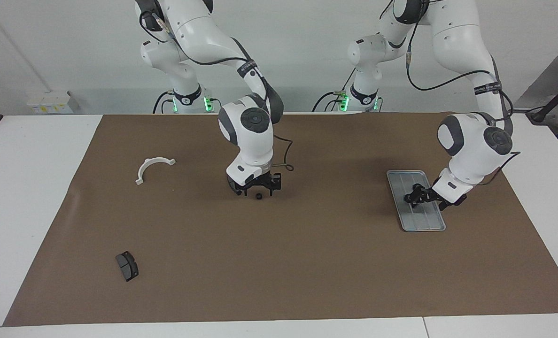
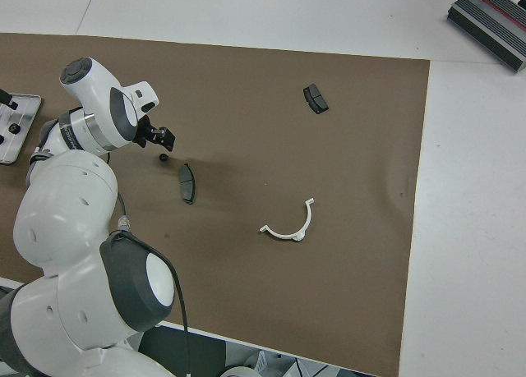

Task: Place bearing gear from tray to pile
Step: 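Grasp the gear with the right gripper while the left gripper returns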

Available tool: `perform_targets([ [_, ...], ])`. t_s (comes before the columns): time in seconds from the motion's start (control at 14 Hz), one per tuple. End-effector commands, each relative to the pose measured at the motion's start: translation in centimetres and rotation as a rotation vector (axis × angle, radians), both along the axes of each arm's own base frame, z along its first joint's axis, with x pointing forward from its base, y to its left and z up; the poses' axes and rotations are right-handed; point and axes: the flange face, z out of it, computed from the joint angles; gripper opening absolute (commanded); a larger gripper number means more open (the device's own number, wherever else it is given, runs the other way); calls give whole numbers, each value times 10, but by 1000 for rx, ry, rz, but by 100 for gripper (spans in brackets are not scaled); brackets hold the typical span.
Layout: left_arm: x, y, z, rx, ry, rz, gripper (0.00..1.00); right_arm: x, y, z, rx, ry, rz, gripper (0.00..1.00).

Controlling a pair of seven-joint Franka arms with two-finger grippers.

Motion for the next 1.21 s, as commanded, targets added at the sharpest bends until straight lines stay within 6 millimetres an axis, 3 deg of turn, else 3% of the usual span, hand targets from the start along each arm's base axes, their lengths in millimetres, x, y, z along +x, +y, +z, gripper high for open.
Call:
perform_targets([
  [0.0,-5,3,-1,2,-20,1,91,-9,-10,-2,-5,-23,-22,74],
  [0.57,-31,-7,-24,6,53,79,72,-21,-4,-18,3,-33,-1,65],
  [1.07,-50,-14,-32,13,98,101,60,-19,-6,-12,5,-44,-8,0],
  [1.14,-51,-15,-33,13,101,104,60,-14,-13,0,13,-60,-8,0],
])
